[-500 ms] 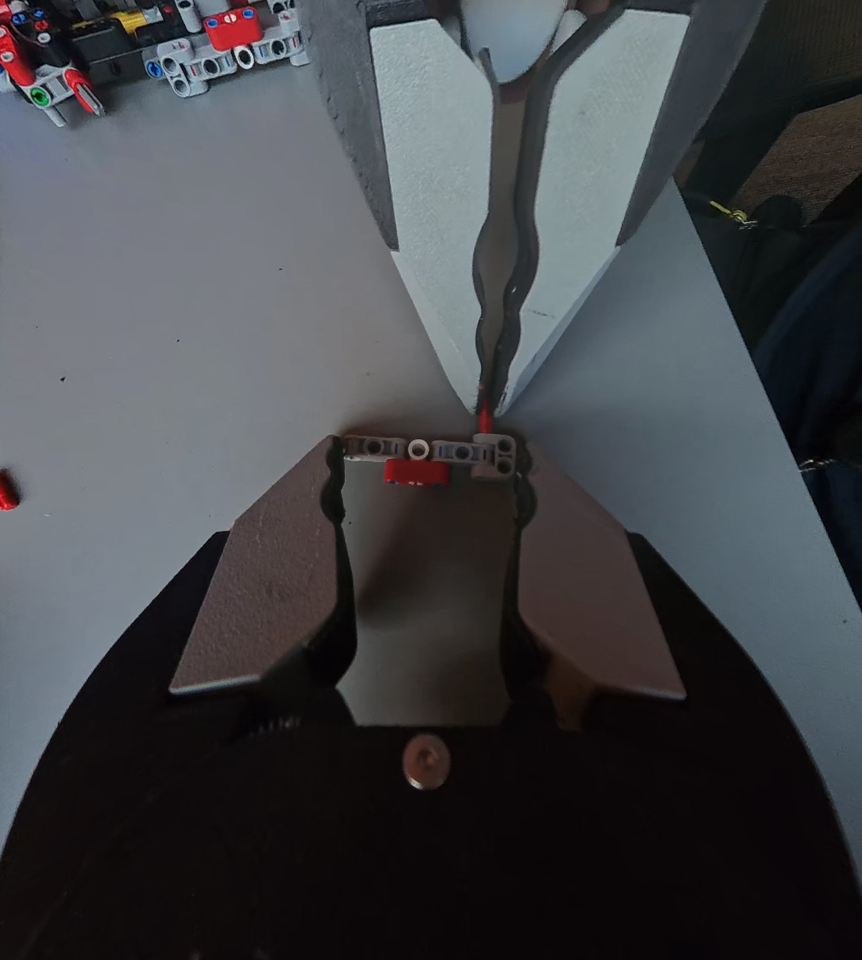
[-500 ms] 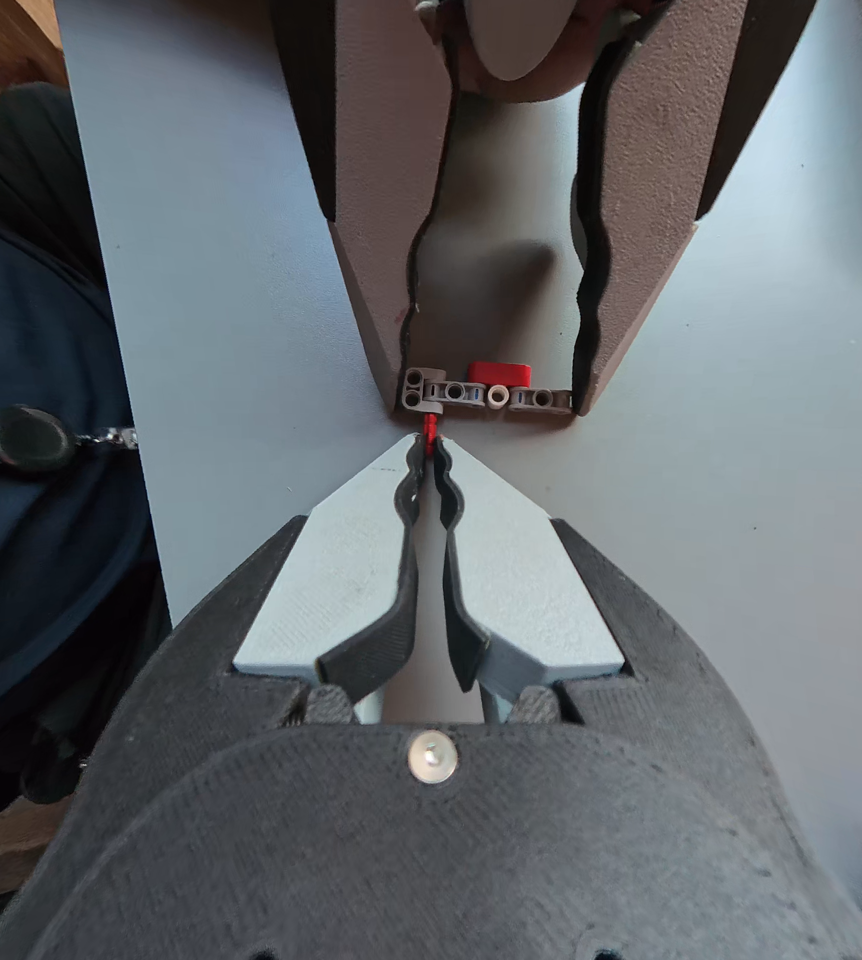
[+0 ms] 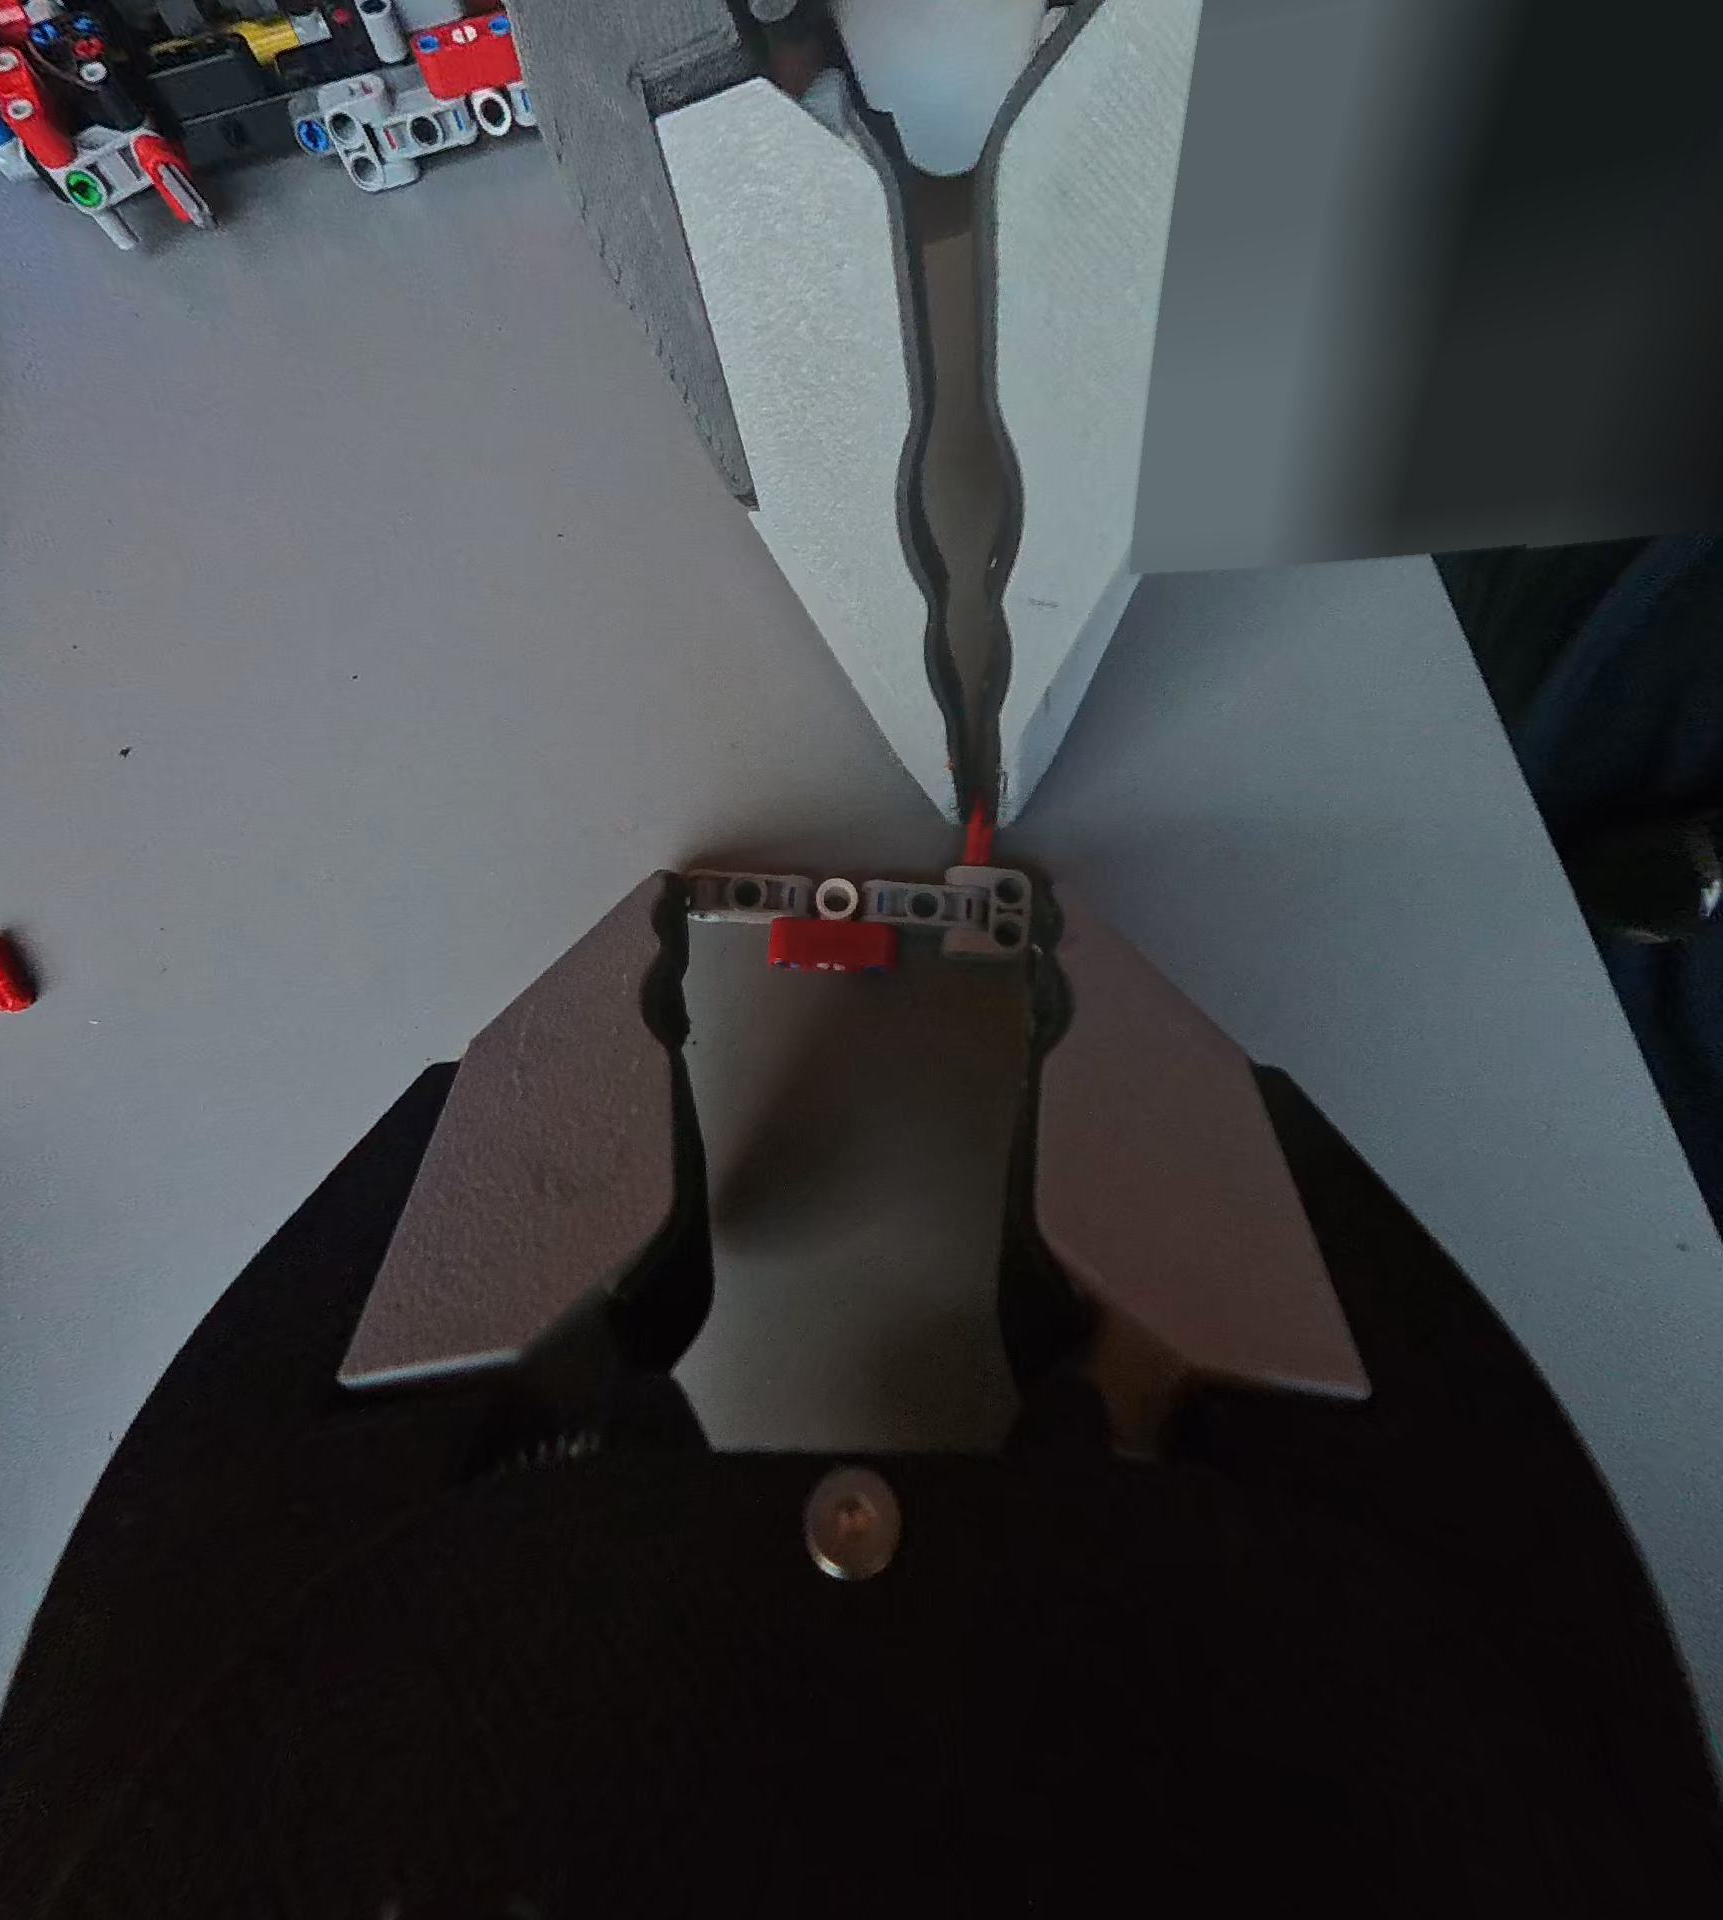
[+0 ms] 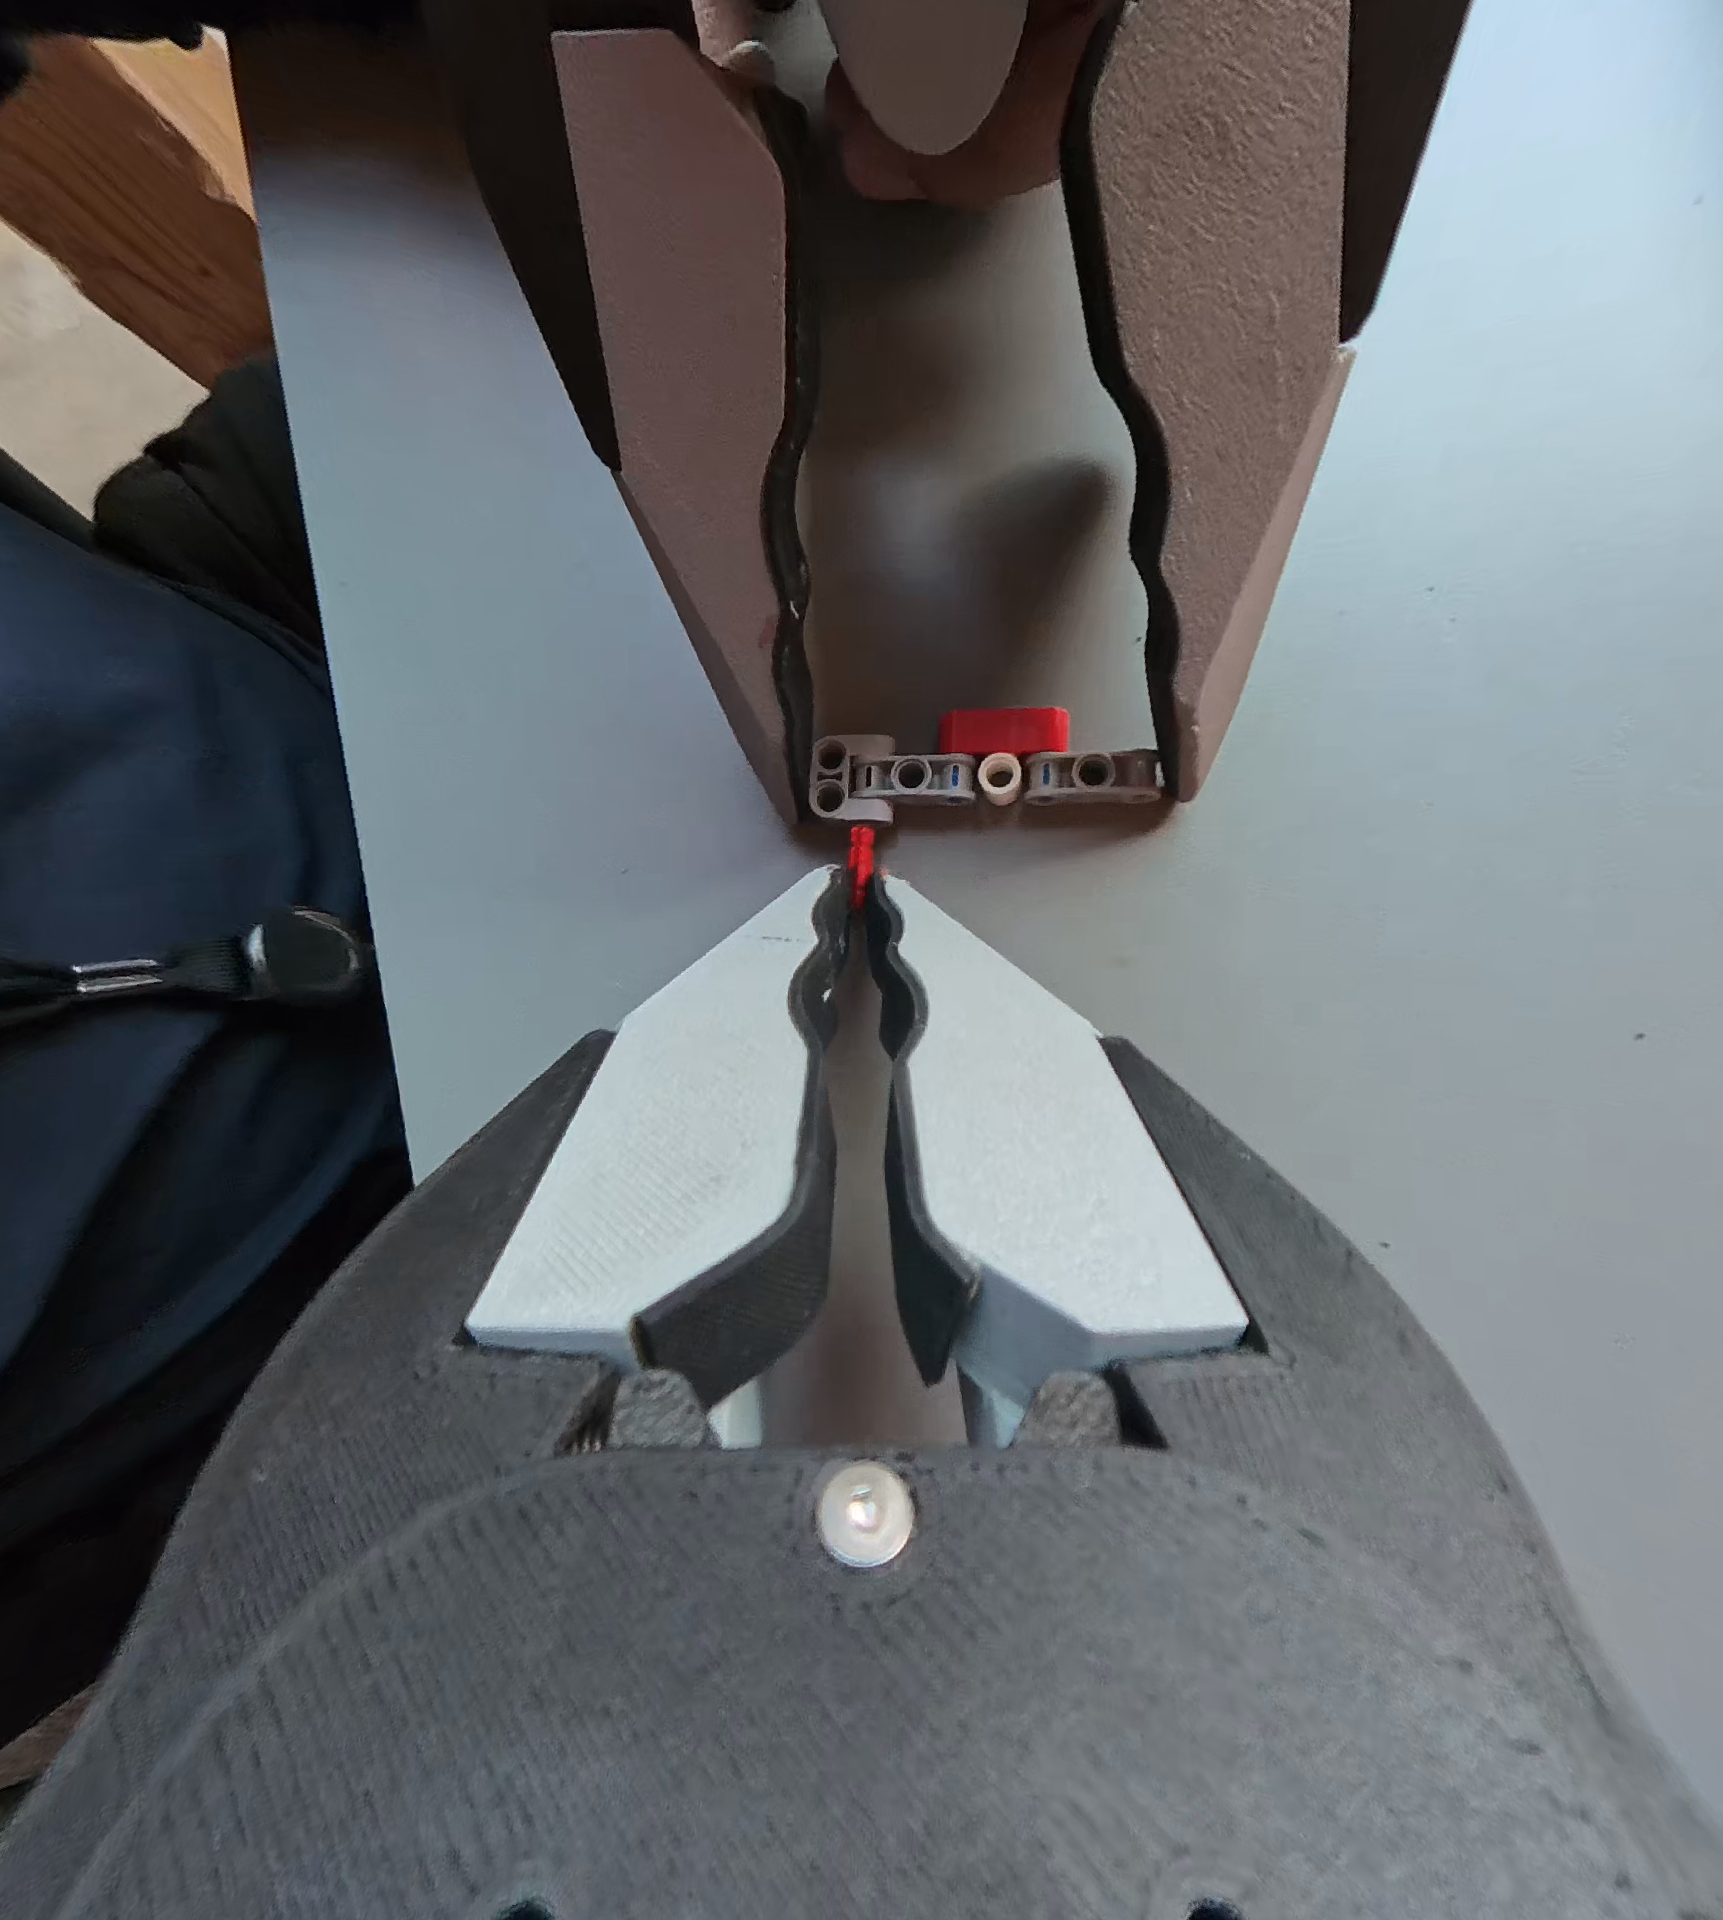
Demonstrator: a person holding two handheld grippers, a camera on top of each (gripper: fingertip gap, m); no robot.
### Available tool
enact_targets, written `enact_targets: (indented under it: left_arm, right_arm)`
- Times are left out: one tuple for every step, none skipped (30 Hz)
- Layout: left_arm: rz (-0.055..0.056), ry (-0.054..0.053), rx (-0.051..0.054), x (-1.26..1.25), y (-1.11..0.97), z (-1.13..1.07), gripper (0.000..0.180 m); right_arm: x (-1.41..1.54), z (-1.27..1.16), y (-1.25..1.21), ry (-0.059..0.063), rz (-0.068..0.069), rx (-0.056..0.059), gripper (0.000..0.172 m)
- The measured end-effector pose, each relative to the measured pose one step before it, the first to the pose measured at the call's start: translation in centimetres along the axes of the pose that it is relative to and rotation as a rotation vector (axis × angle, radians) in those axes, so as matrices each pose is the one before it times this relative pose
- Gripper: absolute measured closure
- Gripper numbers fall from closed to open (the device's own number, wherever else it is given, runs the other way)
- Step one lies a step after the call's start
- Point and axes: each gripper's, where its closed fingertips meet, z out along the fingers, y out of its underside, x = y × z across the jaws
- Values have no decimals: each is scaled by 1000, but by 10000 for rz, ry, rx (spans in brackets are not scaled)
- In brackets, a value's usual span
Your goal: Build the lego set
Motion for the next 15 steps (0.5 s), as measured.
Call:
enact_targets:
  left_arm:
    - [-4, -5, 0, 5, 3, -2, 116]
    - [4, -3, 0, 3, 3, -3, 116]
    - [-1, 1, 0, 3, 0, 0, 116]
    - [-3, 2, 0, -5, -3, 2, 116]
    - [1, 0, 0, 0, 0, 0, 116]
    - [0, 0, 0, 9, 2, -2, 116]
    - [-1, 0, 0, 0, 0, 0, 116]
    - [0, 0, 0, 0, 0, 0, 116]
    - [0, 0, 0, -9, -2, 2, 116]
    - [0, 0, 0, 9, 2, -2, 116]
    - [2, -3, 0, -5, 0, 0, 116]
    - [-3, -2, 0, 16, -10, 11, 116]
    - [-2, -3, -2, 22, -13, 1, 116]
    - [1, -5, 1, 2, 2, -2, 116]
    - [-2, -1, 0, 12, -4, 4, 116]
  right_arm:
    - [-30, -2, 13, -58, 51, 16, 172]
    - [-75, -36, 70, -83, 58, -41, 172]
    - [18, -64, 81, -28, 49, -68, 172]
    - [77, -58, 56, 33, 15, -62, 172]
    - [52, -27, 22, 28, -5, -53, 172]
    - [14, 12, -17, 28, -21, -42, 172]
    - [15, 35, -42, 45, -42, -27, 172]
    - [-24, 40, -38, 30, -60, -27, 172]
    - [-17, 30, -29, 33, -59, -22, 172]
    - [-2, 27, -36, 41, -38, -15, 172]
    - [-20, 45, -49, 29, -30, -8, 172]
    - [-16, 42, -41, 29, -31, -19, 172]
    - [-3, 12, 1, 41, -36, -61, 172]
    - [5, -4, 9, 50, -34, -71, 172]
    - [6, 6, 14, 55, -31, -78, 172]
